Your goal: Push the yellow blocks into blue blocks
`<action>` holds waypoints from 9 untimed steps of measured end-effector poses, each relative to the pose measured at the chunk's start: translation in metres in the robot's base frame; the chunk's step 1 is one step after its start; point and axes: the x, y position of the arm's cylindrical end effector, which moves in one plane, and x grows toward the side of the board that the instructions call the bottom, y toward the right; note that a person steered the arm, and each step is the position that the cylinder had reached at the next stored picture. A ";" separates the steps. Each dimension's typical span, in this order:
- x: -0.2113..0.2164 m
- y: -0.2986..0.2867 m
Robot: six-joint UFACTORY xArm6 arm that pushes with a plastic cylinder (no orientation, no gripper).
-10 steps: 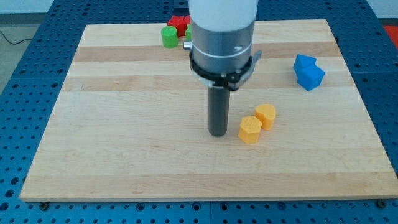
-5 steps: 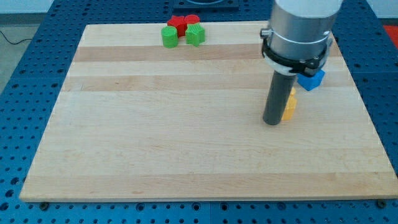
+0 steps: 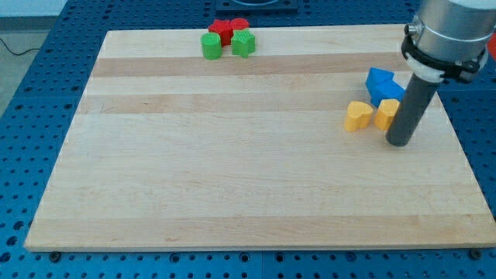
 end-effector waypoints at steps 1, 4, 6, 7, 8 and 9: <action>0.003 0.014; -0.009 0.037; 0.018 -0.079; -0.007 -0.124; -0.026 -0.116; -0.030 -0.085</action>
